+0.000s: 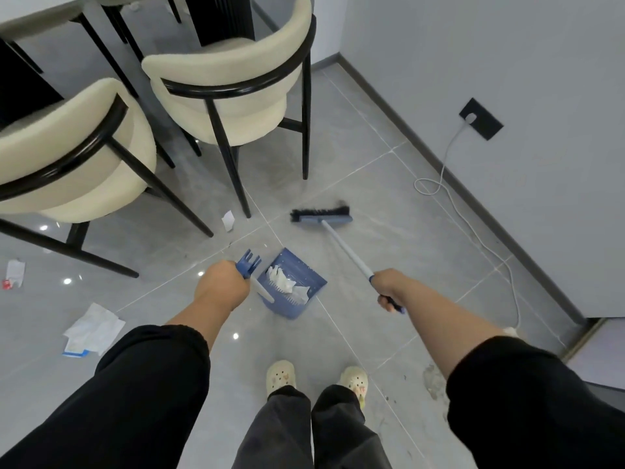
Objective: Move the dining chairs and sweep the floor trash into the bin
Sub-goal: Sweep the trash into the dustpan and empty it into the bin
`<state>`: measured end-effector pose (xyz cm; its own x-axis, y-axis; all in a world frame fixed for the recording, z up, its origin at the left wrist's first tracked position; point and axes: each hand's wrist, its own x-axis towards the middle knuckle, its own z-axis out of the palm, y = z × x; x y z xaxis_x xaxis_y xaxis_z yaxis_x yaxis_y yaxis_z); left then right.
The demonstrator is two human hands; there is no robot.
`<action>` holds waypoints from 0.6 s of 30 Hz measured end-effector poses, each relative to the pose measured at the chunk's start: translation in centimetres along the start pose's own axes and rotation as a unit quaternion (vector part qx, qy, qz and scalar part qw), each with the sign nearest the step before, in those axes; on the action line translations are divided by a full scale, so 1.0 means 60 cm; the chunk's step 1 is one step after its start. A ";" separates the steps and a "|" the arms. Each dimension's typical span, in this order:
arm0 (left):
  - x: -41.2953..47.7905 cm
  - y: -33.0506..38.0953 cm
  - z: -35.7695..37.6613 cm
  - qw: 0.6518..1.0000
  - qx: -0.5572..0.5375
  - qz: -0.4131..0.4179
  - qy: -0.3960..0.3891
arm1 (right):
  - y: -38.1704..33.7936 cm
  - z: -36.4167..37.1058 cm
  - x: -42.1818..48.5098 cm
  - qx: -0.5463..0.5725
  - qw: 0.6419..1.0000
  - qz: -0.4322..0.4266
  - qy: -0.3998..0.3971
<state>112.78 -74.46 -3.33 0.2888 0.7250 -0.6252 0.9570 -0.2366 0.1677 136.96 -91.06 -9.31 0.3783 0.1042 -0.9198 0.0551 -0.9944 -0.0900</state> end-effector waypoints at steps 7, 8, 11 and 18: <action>0.002 0.007 -0.004 0.999 -0.038 -0.002 0.001 | 0.111 0.040 -0.103 0.207 0.955 0.095 -0.191; -0.001 0.006 -0.004 0.999 -0.044 -0.005 0.004 | 0.121 0.023 -0.126 0.244 0.943 0.095 -0.205; -0.010 -0.001 -0.004 0.999 -0.044 -0.007 0.015 | 0.122 -0.013 -0.170 0.234 0.955 0.044 -0.177; -0.039 -0.019 -0.013 0.999 0.030 0.010 -0.011 | 0.062 0.052 -0.127 0.099 0.991 0.035 -0.079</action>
<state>111.01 -75.36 -1.47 0.3058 0.7055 -0.6393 0.9478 -0.2896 0.1337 131.42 -95.61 -3.83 0.2251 0.0460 -0.9732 -0.1541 -0.9846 -0.0821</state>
